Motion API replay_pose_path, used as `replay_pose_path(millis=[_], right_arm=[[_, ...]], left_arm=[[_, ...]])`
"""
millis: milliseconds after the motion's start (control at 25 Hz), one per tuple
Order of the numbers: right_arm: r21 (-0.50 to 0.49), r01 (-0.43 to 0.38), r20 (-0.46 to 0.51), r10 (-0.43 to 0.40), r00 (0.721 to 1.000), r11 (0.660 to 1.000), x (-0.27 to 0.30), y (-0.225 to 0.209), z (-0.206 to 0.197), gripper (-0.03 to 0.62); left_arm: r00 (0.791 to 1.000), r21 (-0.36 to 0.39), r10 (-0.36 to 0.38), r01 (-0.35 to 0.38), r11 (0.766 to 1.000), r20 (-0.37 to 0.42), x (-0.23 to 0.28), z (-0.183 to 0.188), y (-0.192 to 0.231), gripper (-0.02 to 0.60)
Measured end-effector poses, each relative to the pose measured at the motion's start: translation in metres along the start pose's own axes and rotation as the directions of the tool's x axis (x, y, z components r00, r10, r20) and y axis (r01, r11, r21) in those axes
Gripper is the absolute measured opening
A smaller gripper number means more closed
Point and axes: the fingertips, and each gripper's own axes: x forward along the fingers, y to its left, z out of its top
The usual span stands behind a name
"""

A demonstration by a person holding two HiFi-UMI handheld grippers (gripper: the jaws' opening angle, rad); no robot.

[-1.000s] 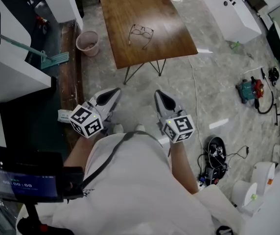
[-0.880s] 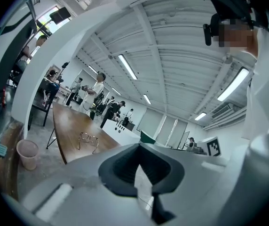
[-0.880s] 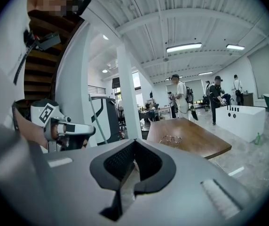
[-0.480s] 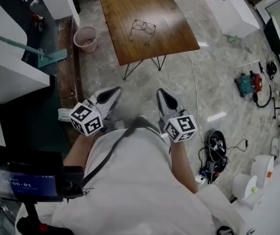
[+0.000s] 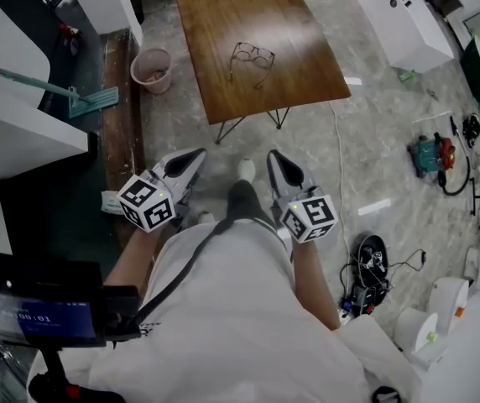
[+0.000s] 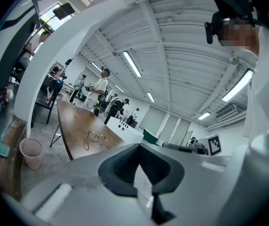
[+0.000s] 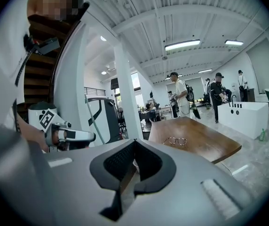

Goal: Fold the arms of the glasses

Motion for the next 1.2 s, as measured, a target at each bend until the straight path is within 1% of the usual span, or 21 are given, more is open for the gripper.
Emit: replay_pose_path(millis=[200, 400, 680, 840, 960, 1200], right_arm=[[-0.019, -0.058, 0.002, 0.058, 0.998, 0.998, 0.041, -0.035, 0.010, 0.009], [-0.042, -0.115, -0.020, 0.114, 0.993, 0.992, 0.082, -0.081, 0.029, 0.009], [-0.085, -0.167, -0.091, 0.159, 0.983, 0.982, 0.132, -0.157, 0.045, 0.009], [-0.123, -0.211, -0.133, 0.195, 0.972, 0.970, 0.160, -0.202, 0.053, 0.009], [-0.133, -0.251, -0.159, 0.229, 0.960, 0.959, 0.182, -0.230, 0.057, 0.009], [-0.144, -0.333, -0.195, 0.303, 0.933, 0.932, 0.224, -0.259, 0.060, 0.009]], left_arm=[[0.999, -0.001, 0.035, -0.035, 0.999, 0.004, 0.034, 0.013, 0.027, 0.005], [0.998, 0.006, 0.058, -0.058, 0.998, 0.015, 0.086, 0.038, 0.049, 0.006], [0.995, -0.007, 0.102, -0.102, 0.995, 0.008, 0.164, 0.062, 0.076, 0.006], [0.989, -0.003, 0.146, -0.146, 0.989, 0.021, 0.208, 0.077, 0.097, 0.006], [0.983, -0.007, 0.179, -0.179, 0.984, 0.034, 0.236, 0.089, 0.111, 0.006], [0.967, -0.011, 0.249, -0.249, 0.969, 0.059, 0.265, 0.100, 0.128, 0.006]])
